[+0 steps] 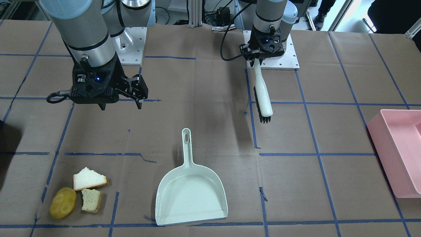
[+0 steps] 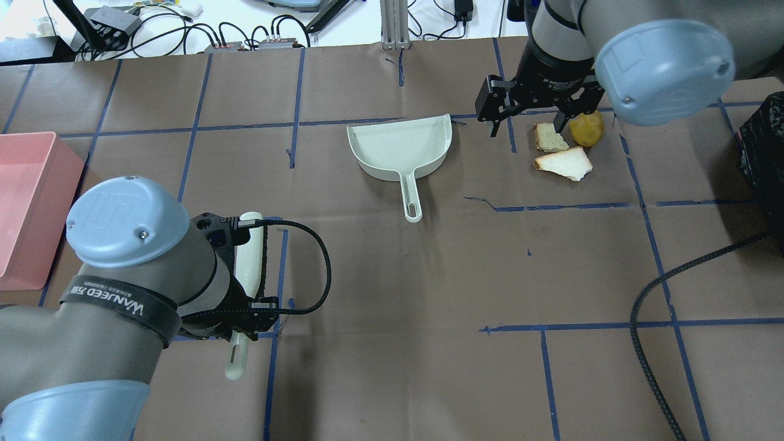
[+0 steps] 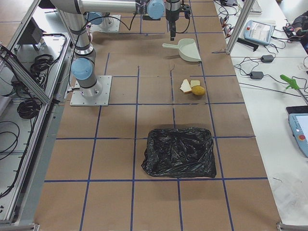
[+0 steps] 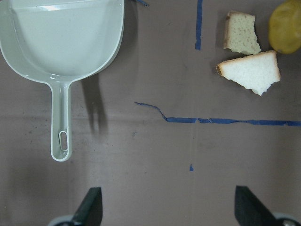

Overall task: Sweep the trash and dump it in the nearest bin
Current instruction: 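Move the right gripper to the dustpan handle and grasp it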

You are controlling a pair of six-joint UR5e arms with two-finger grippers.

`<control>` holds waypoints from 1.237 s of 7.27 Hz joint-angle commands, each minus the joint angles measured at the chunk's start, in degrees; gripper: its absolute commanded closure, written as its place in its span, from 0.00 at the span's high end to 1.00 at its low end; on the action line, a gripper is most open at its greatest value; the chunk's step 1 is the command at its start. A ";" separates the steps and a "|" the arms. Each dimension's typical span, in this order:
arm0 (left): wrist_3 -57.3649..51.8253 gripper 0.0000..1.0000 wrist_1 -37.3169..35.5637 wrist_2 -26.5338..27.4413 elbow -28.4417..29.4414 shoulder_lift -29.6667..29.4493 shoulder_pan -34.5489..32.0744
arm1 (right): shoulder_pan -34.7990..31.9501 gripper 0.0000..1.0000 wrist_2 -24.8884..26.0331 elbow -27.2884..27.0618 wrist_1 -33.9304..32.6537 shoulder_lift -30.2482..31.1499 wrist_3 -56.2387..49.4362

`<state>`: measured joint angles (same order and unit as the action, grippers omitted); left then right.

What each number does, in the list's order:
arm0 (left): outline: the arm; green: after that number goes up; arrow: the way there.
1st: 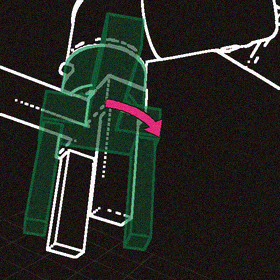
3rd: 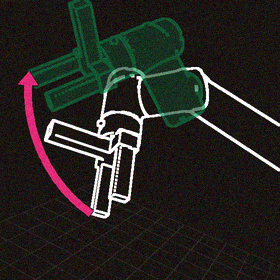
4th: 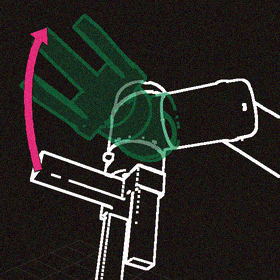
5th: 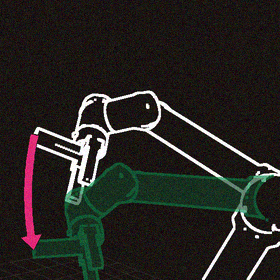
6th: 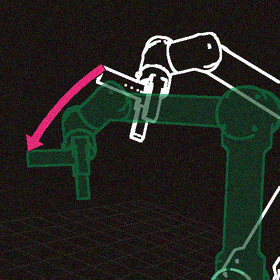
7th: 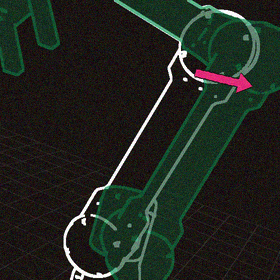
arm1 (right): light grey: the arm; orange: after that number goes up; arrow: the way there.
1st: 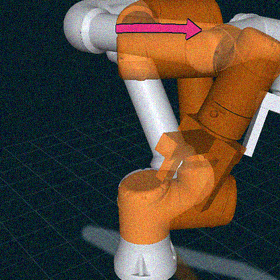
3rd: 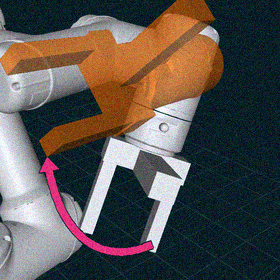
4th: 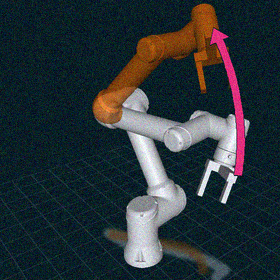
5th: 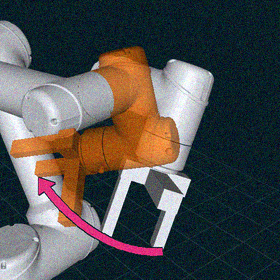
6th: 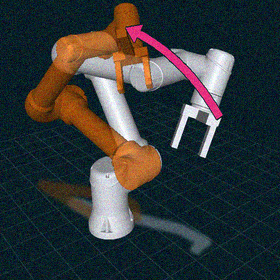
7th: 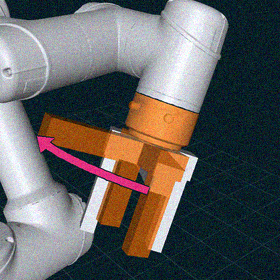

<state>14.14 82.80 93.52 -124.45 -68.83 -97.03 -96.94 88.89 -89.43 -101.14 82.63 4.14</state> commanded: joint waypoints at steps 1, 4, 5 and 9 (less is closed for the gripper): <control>-0.51 0.06 0.09 0.00 -0.01 0.19 0.08 | -5.34 1.00 0.49 1.00 -5.89 -5.70 3.04; -0.60 0.07 0.17 0.00 -0.18 1.16 0.26 | -13.95 1.00 0.93 6.79 -6.78 -15.45 13.13; -0.78 0.07 0.17 -0.09 -0.09 1.16 0.95 | -15.72 1.00 0.93 6.99 -6.88 -17.57 14.56; -6.49 0.07 0.70 -0.35 -0.45 1.16 4.48 | -13.19 1.00 0.84 -3.36 -20.37 -19.61 13.35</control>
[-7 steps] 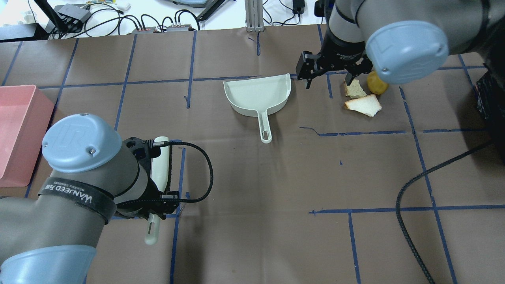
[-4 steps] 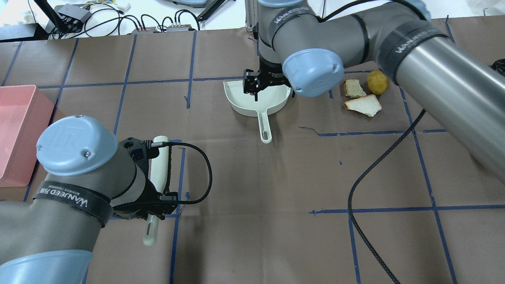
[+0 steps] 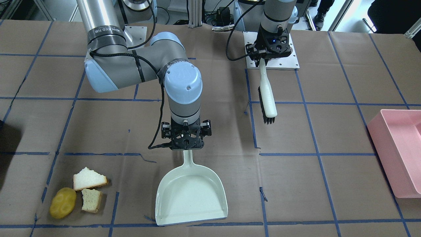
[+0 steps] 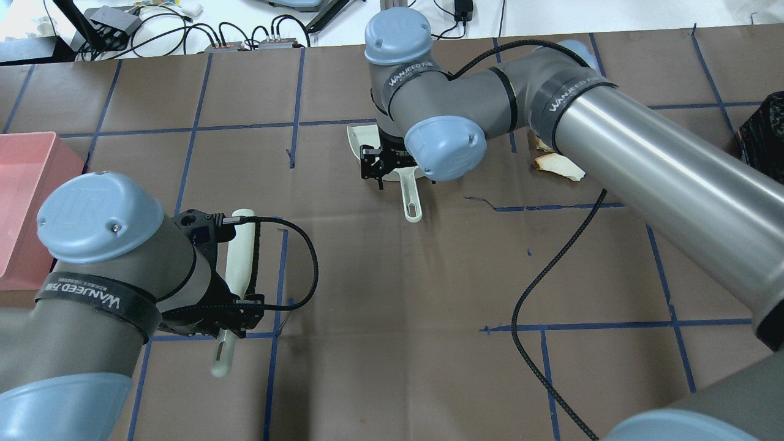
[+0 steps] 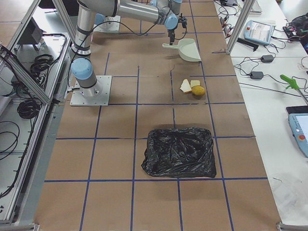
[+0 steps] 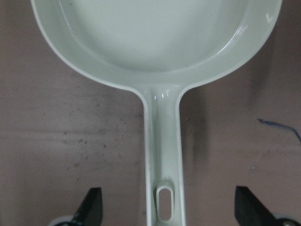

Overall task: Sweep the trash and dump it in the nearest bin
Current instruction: 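Move the right gripper to the dustpan handle and grasp it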

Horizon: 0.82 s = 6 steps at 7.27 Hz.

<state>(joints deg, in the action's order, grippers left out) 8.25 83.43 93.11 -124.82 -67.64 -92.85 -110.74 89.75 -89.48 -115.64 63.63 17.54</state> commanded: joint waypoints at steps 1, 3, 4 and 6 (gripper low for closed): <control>-0.60 0.07 0.07 0.14 -0.07 -0.03 0.30 | 0.52 1.00 -0.01 -2.81 -5.91 -1.22 0.04; -0.60 0.07 0.07 0.14 -0.16 -0.03 0.30 | 0.43 1.00 0.16 -2.28 -8.18 -3.50 -0.05; -0.60 0.07 0.07 0.14 -0.16 -0.03 0.30 | 0.35 1.00 0.25 -2.10 -8.81 -3.95 0.04; -0.60 0.07 0.07 0.06 -0.16 -0.03 0.30 | 0.35 1.00 0.17 -1.93 -8.90 -4.13 -0.05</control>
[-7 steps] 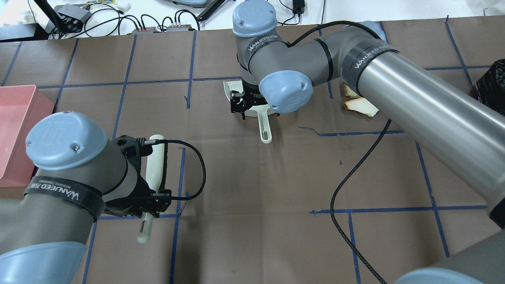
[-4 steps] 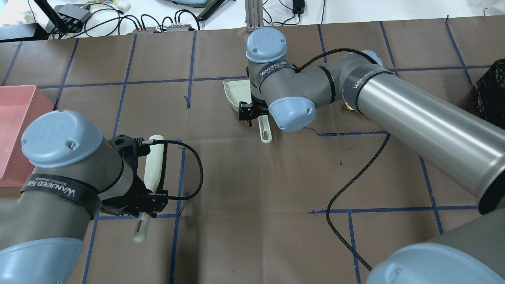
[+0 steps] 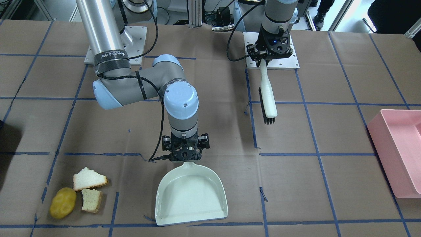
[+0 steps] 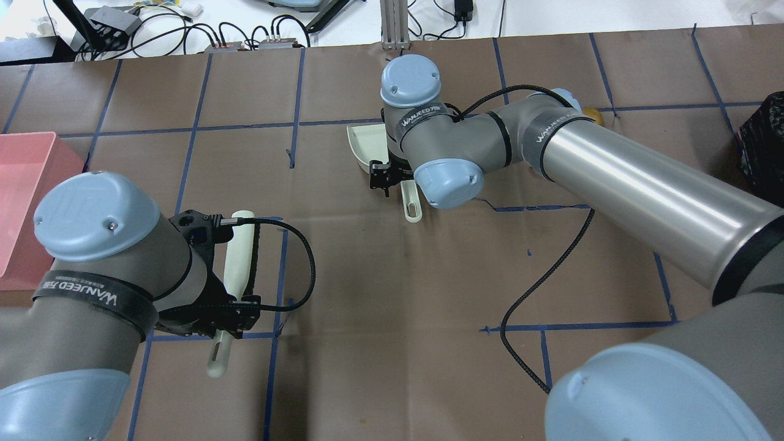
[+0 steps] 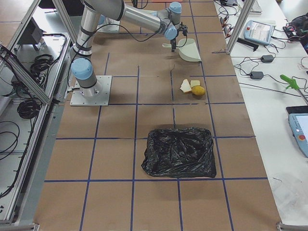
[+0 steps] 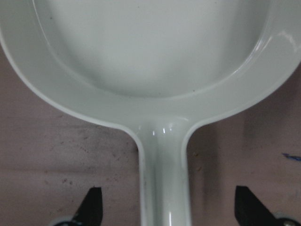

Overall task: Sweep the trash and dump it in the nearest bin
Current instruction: 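Move the right gripper to the dustpan handle and grasp it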

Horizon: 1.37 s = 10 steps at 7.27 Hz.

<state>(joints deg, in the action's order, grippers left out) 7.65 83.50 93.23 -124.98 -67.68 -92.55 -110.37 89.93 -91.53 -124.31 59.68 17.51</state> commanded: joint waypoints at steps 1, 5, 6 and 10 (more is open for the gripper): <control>0.00 0.07 0.00 -0.07 0.00 0.00 0.00 | -0.02 0.95 -0.01 0.21 -0.23 -0.09 -0.02; 0.00 0.08 -0.09 -0.07 0.00 0.00 0.00 | -0.02 0.50 0.07 1.88 0.91 -0.36 -0.11; 0.00 0.08 -0.09 0.02 0.00 0.00 0.00 | -0.02 0.32 0.16 1.88 1.00 -0.36 -0.11; 0.00 0.08 -0.09 -0.07 0.00 0.00 0.00 | 0.07 0.00 2.25 3.89 2.83 0.17 -0.72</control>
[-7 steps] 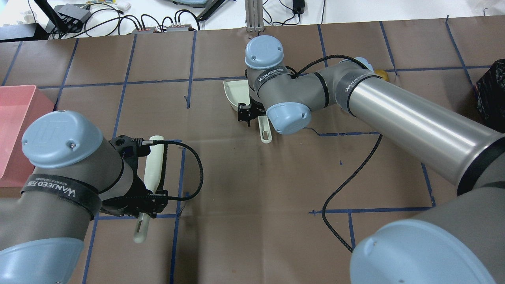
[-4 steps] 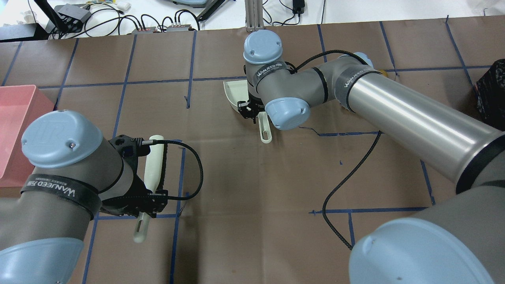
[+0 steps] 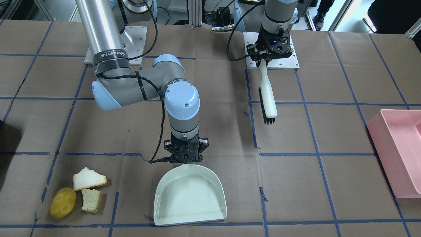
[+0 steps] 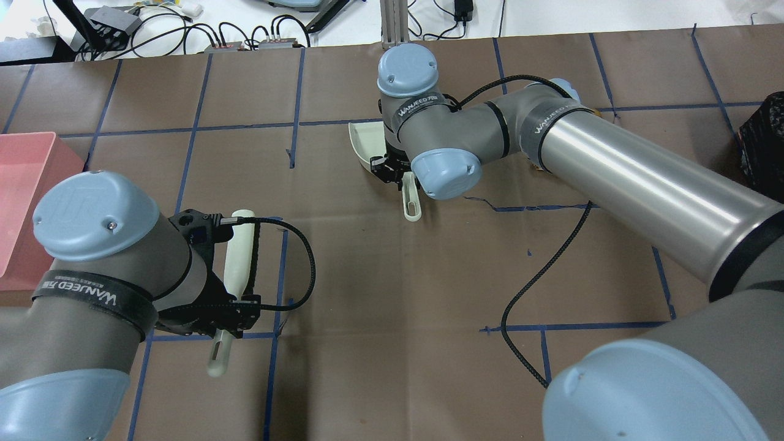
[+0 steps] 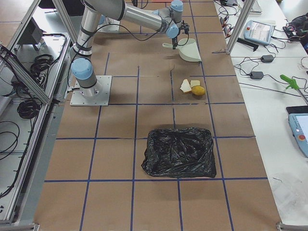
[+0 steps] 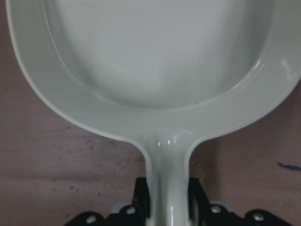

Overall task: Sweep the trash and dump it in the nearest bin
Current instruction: 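Lift the dustpan with the right gripper and carry it past the trash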

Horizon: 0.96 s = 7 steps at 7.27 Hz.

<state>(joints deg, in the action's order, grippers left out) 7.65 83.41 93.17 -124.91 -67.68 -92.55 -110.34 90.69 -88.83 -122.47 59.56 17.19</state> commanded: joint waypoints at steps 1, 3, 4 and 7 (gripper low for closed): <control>-0.09 0.08 0.00 -0.09 0.02 0.00 0.00 | 0.74 0.00 1.50 4.42 5.44 0.73 -0.49; -0.26 0.08 0.00 -0.09 0.02 0.00 0.00 | 0.74 0.00 1.24 13.20 17.91 1.26 -0.49; -0.35 0.08 0.00 -0.18 0.02 0.00 0.00 | 0.92 0.00 1.07 14.98 20.92 1.69 -0.75; -0.35 0.08 -0.09 -0.27 -0.07 0.00 0.00 | 5.82 0.00 1.24 14.30 25.16 5.46 -14.85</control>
<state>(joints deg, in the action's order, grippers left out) 7.30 83.33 92.97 -124.97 -67.68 -92.55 -106.99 91.88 -74.24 -99.19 63.29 8.53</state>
